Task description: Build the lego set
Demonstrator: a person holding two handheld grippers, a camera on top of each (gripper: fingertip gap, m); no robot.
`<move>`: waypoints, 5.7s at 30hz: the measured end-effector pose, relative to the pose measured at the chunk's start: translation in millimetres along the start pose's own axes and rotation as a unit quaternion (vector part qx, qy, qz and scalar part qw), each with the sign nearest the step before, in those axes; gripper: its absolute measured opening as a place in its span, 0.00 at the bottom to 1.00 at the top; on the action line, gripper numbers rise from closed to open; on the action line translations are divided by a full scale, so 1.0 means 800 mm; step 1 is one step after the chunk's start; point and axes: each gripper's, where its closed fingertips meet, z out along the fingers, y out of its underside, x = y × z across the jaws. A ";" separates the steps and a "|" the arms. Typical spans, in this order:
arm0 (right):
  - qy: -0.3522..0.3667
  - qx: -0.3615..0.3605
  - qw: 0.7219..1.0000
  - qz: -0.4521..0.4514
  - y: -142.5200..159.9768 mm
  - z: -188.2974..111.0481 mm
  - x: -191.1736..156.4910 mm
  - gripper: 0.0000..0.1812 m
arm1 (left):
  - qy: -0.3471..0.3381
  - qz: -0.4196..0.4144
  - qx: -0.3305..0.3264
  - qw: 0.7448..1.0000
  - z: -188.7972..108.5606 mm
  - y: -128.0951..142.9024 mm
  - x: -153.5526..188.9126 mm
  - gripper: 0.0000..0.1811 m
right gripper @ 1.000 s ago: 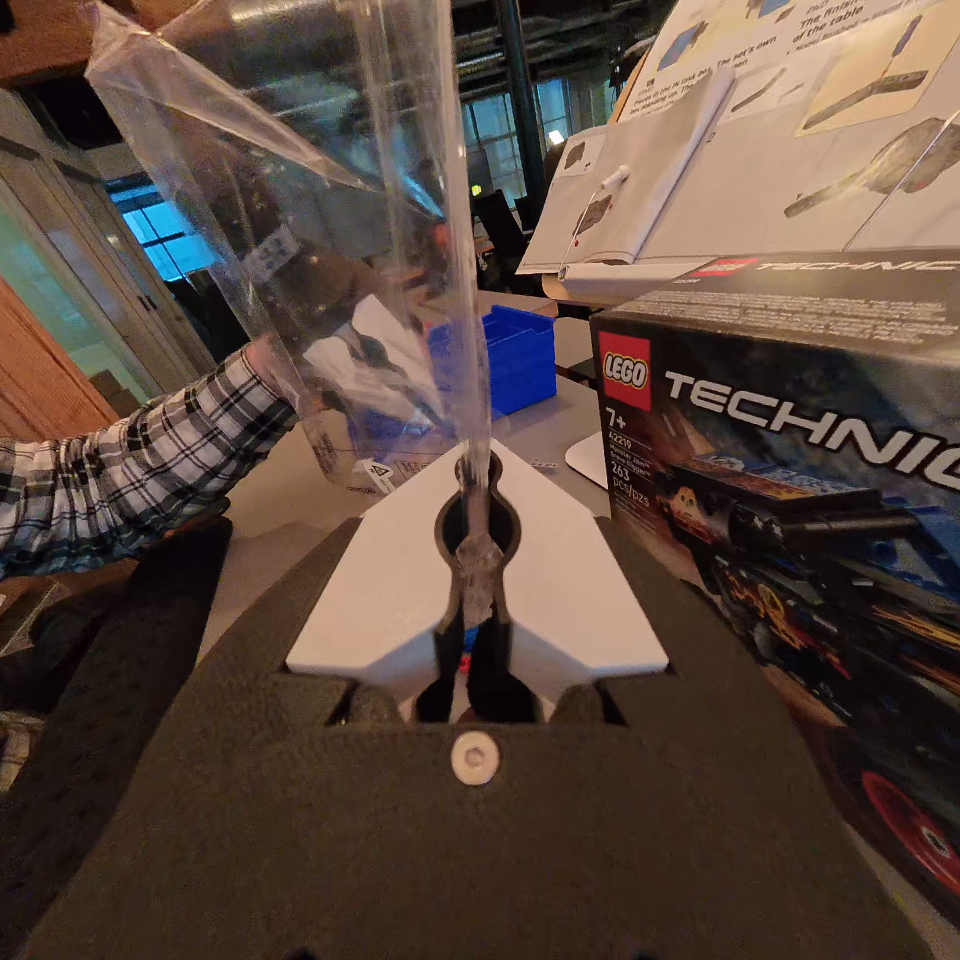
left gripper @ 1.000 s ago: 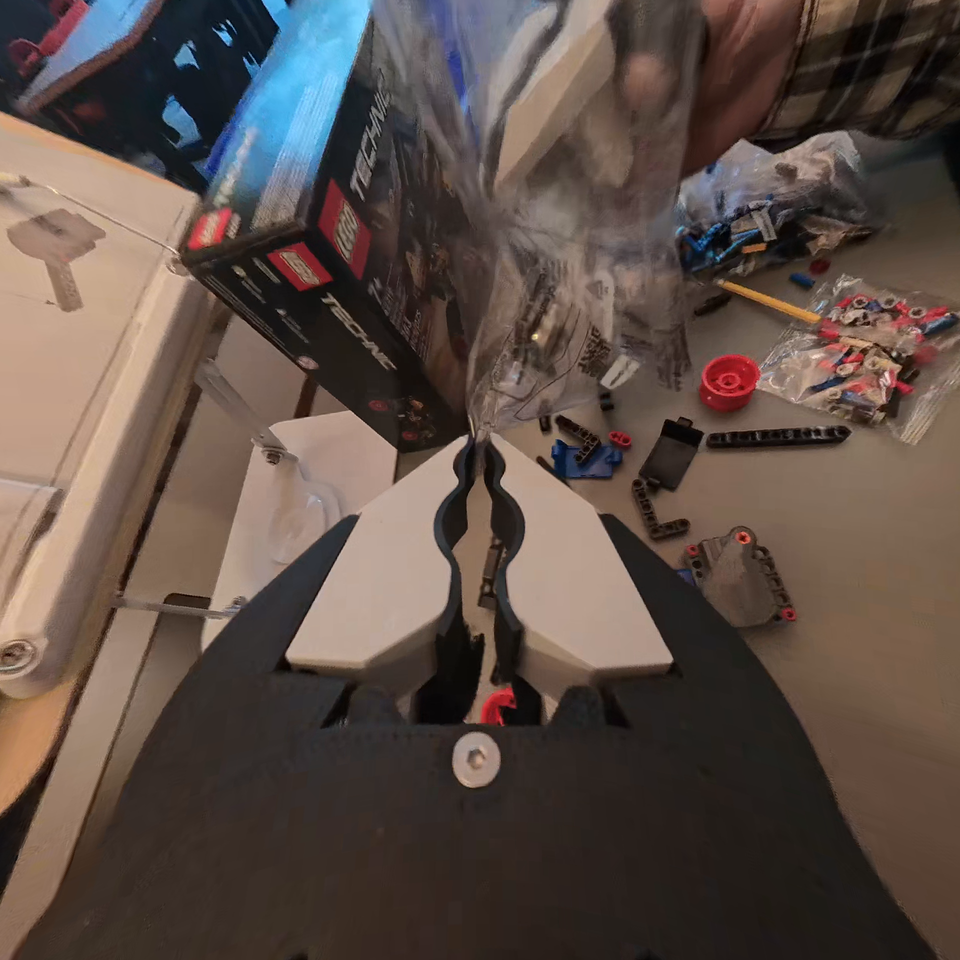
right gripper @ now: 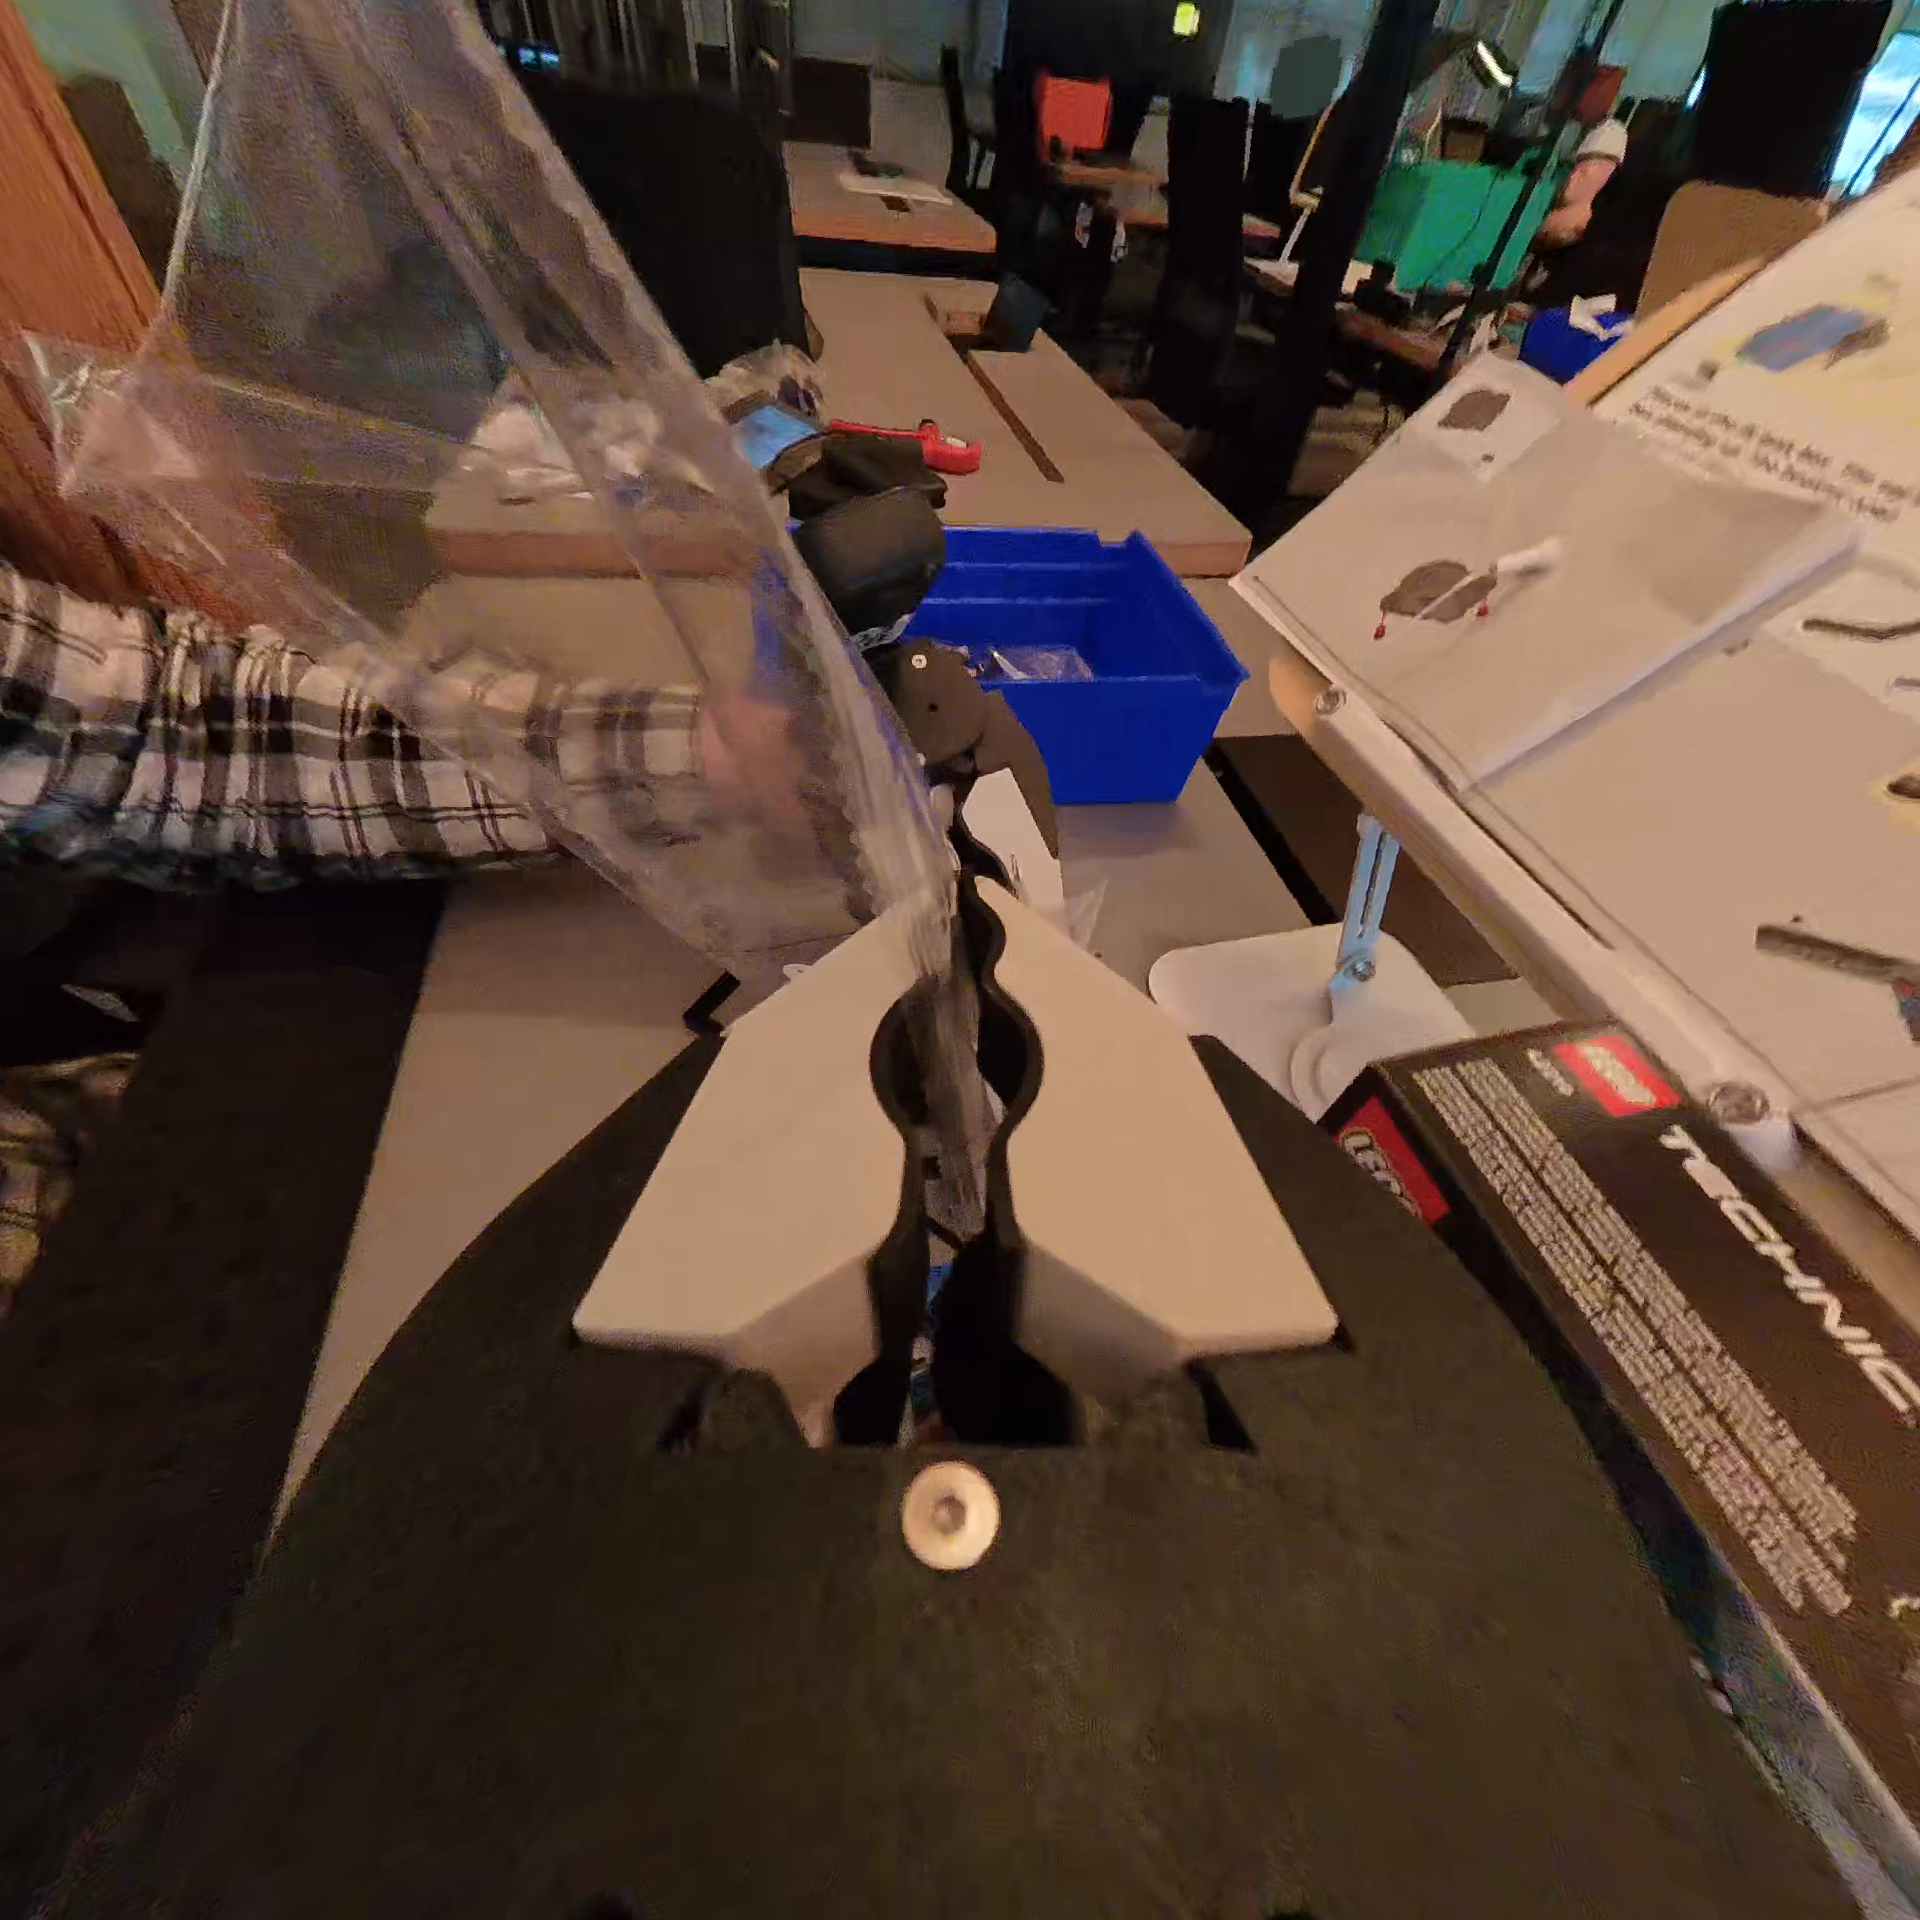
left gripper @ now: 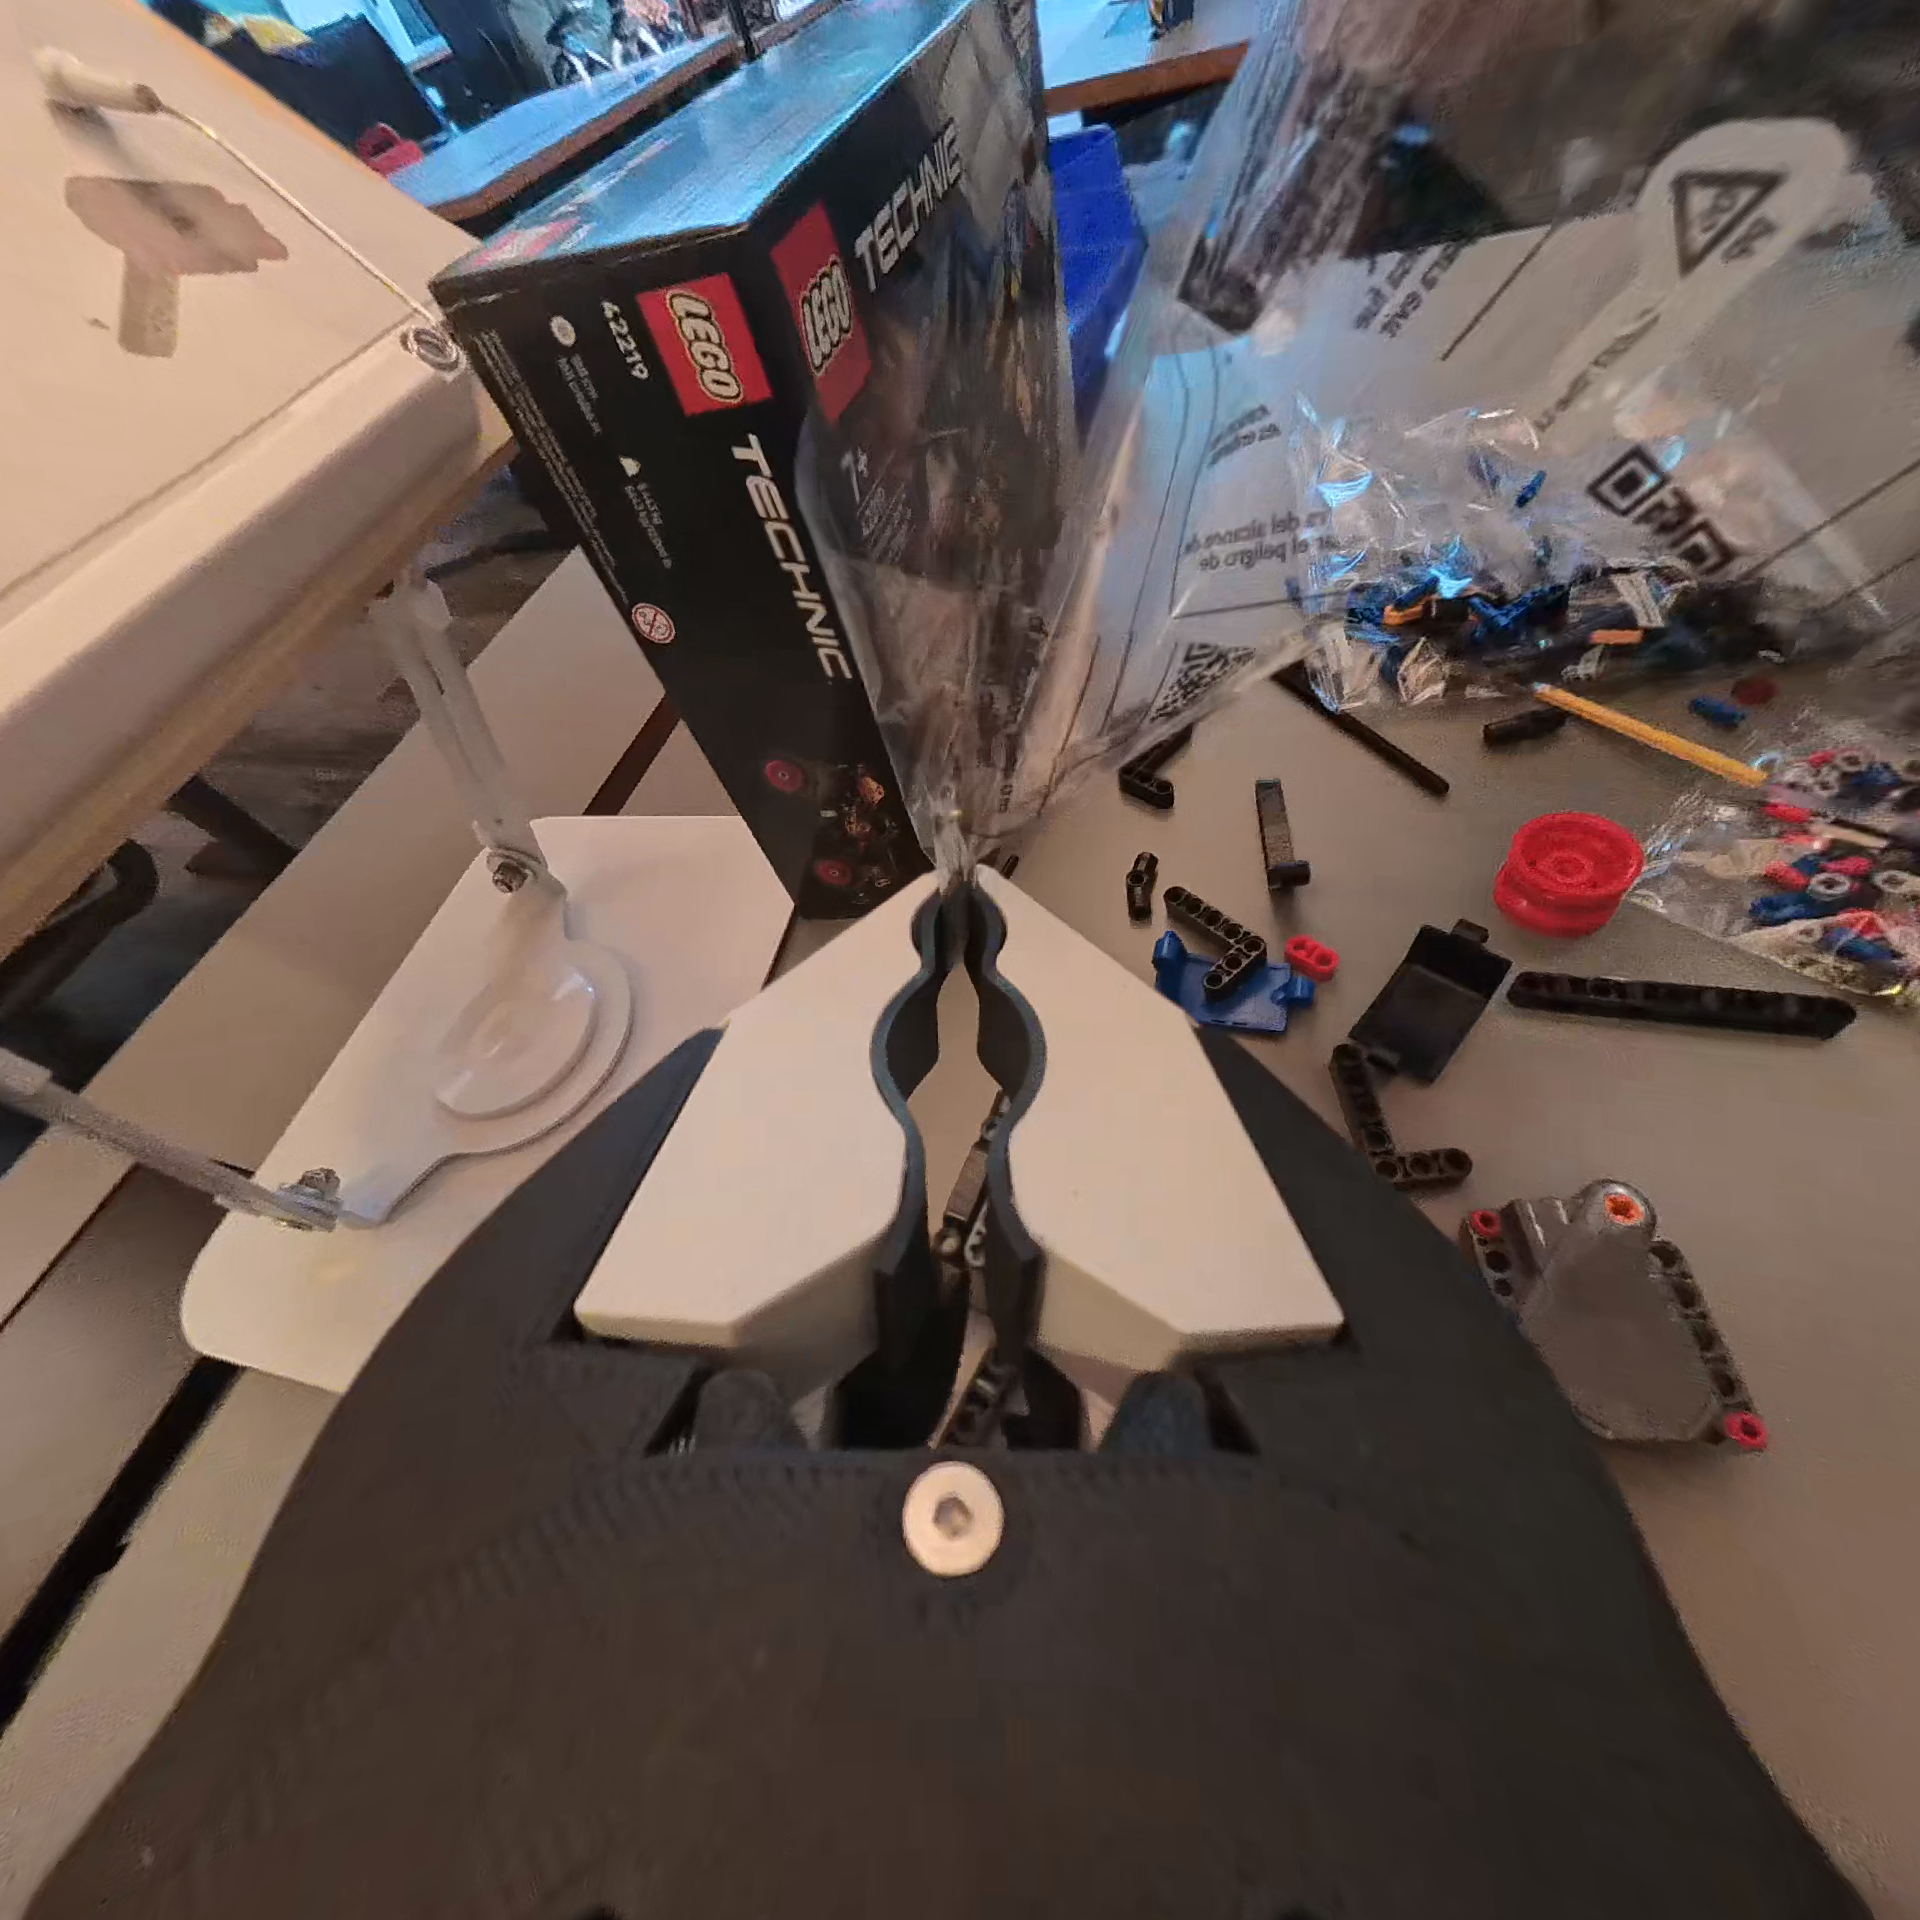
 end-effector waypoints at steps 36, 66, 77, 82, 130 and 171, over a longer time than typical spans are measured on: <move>0.041 0.230 0.952 0.199 -0.009 -0.065 0.021 0.00 | 0.104 -0.225 0.257 0.934 -0.013 -0.140 0.036 0.00; 0.000 0.020 0.997 -0.074 -0.020 -0.087 -0.034 0.00 | 0.129 -0.062 0.178 0.974 -0.052 -0.126 0.072 0.29; -0.032 -0.478 0.855 -0.199 0.054 -0.054 -0.017 0.00 | 0.130 -0.103 0.131 0.977 -0.050 -0.087 0.051 0.30; -0.055 -0.526 0.827 -0.193 0.064 -0.037 -0.013 0.00 | 0.140 -0.103 0.106 0.979 -0.034 -0.071 0.061 0.30; 0.270 -0.303 0.845 0.348 0.241 -0.429 0.311 0.00 | -0.017 -0.075 0.031 0.997 -0.019 -0.025 0.051 0.23; 0.261 -0.393 0.862 0.187 0.365 -0.352 0.301 0.32 | -0.005 -0.062 -0.029 0.998 0.007 0.015 0.058 0.29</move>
